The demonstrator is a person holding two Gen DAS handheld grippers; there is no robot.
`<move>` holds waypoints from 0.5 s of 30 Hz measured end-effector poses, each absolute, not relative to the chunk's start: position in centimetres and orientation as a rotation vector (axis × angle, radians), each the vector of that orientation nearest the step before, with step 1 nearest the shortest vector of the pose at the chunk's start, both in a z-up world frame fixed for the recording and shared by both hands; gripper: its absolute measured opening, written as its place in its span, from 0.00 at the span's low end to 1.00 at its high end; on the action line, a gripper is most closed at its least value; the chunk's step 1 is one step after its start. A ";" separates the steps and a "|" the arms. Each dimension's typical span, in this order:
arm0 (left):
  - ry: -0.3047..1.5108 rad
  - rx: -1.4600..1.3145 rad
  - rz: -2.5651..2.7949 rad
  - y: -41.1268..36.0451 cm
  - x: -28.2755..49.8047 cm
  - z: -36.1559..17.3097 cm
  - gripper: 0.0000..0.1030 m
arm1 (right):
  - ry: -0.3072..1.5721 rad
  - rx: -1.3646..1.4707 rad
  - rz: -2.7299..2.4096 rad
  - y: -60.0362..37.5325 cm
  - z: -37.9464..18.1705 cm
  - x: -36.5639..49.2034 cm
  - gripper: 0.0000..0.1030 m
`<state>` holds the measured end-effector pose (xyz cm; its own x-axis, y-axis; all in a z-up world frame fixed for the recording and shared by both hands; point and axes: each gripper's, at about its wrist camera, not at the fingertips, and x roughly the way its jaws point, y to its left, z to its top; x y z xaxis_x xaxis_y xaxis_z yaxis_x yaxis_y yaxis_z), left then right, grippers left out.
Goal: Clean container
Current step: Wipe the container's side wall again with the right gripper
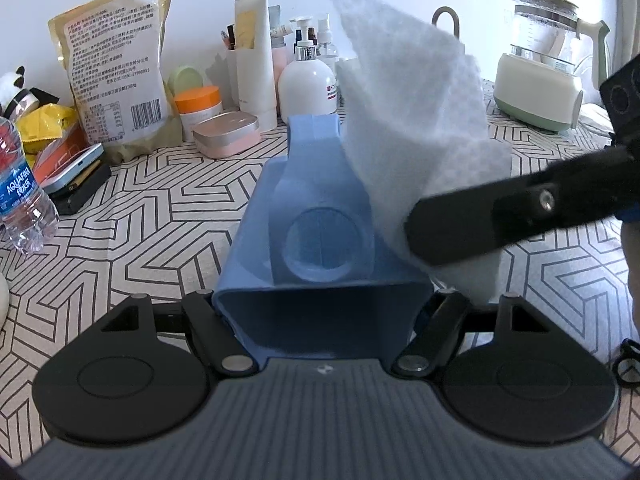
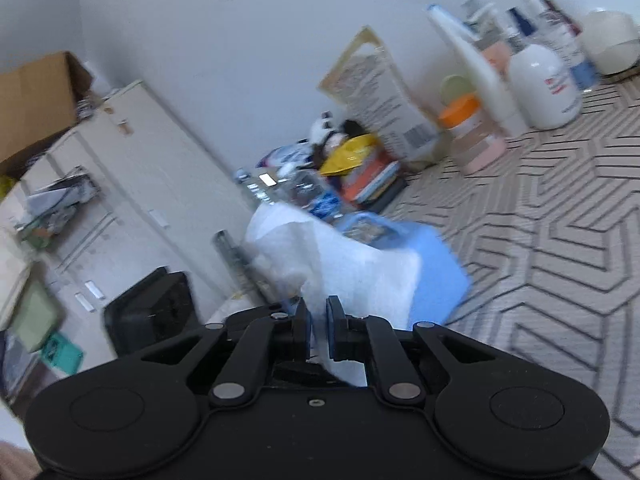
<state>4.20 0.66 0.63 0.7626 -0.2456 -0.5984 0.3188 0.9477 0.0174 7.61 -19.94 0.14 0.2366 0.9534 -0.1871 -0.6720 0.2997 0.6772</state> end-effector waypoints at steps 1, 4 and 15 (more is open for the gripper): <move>0.633 0.120 -0.308 0.7 4.2 0.6 0.72 | 0.645 0.509 1.196 -19.8 0.2 7.5 0.11; 0.630 0.125 -0.308 0.6 4.1 0.7 0.72 | 0.641 0.496 1.206 -19.6 0.4 7.3 0.11; 0.630 0.126 -0.305 0.4 3.9 0.6 0.72 | 0.649 0.527 1.141 -20.6 -0.1 8.2 0.07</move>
<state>3.90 0.44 0.60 0.7655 -0.2419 -0.5963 0.3180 0.9478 0.0236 8.24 -20.59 -0.07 0.2727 0.9412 -0.1994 -0.6524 0.3332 0.6807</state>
